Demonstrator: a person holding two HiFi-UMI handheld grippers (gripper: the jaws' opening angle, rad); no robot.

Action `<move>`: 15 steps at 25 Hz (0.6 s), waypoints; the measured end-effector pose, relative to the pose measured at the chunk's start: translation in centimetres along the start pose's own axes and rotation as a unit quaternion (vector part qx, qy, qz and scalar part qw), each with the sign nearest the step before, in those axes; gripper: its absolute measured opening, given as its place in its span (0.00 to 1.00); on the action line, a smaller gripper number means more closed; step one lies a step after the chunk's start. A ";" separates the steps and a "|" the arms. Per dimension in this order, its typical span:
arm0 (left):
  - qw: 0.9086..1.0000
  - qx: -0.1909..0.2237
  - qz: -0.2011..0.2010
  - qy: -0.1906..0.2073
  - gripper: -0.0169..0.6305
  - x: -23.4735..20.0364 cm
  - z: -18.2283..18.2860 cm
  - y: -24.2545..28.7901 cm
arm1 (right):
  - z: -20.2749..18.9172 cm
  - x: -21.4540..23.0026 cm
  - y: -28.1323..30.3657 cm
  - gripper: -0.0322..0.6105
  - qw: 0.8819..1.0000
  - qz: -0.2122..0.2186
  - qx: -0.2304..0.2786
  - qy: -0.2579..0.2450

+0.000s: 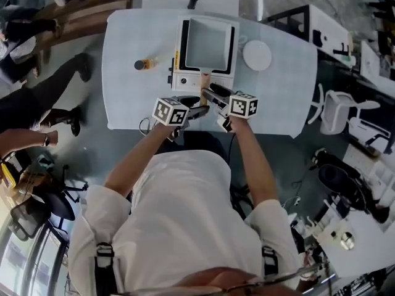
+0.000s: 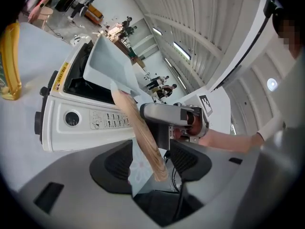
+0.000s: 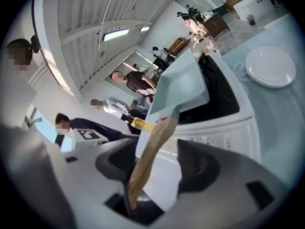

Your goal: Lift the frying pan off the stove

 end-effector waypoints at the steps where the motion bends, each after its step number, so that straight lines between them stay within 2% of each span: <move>1: 1.000 -0.001 -0.002 -0.005 0.43 -0.1 0.1 0.3 | 0.0 0.1 0.3 0.46 1.000 0.007 -0.009 0.005; 8: 0.999 -0.014 -0.033 -0.025 0.42 0.0 0.5 2.2 | 0.2 -0.4 2.5 0.47 0.994 0.080 -0.060 0.040; 13: 0.998 -0.024 -0.053 -0.039 0.30 -0.4 0.6 2.9 | 0.6 -0.3 3.9 0.47 0.990 0.110 -0.069 0.053; 15: 0.997 -0.027 -0.062 -0.047 0.29 -0.6 0.6 3.0 | 0.8 -0.1 4.2 0.44 0.990 0.113 -0.067 0.044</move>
Point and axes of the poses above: the fingertips, and each gripper's own axes: y forward along the fingers, x to its right, z out of its top, the point moved 2 cm from there along -y, backward along the fingers, and after that the axes turned 2 degrees about -x, right-handed, at the moved point
